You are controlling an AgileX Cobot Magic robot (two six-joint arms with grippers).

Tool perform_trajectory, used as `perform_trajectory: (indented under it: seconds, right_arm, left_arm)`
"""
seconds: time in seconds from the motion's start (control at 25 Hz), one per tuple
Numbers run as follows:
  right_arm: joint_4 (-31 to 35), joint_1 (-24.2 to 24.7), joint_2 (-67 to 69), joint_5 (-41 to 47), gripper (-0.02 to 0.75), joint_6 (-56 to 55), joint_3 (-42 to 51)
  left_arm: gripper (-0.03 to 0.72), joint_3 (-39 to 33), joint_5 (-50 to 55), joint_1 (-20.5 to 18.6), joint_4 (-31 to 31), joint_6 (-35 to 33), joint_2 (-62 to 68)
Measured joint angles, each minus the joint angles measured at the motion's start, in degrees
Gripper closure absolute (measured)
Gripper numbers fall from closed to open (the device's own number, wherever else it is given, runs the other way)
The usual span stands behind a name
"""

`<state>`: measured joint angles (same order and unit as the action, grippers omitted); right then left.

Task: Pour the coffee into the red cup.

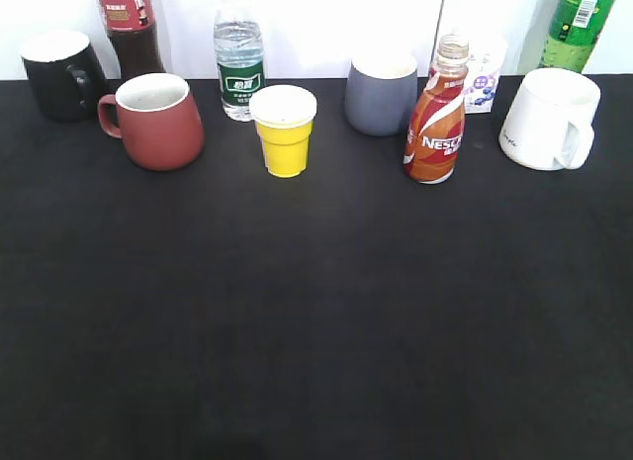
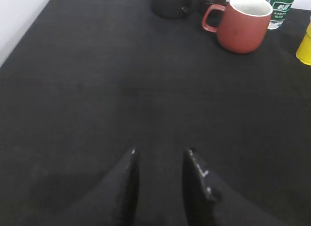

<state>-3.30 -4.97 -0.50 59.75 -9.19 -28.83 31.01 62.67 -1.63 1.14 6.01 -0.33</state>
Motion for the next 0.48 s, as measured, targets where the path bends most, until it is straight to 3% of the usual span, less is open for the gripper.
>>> perform_trajectory:
  seconds: [0.48]
  right_arm:
    - [0.0,0.0,0.0,0.0,0.234,0.0,0.0]
  left_arm:
    - [0.449,0.0,0.0,0.0,0.0,0.0,0.0]
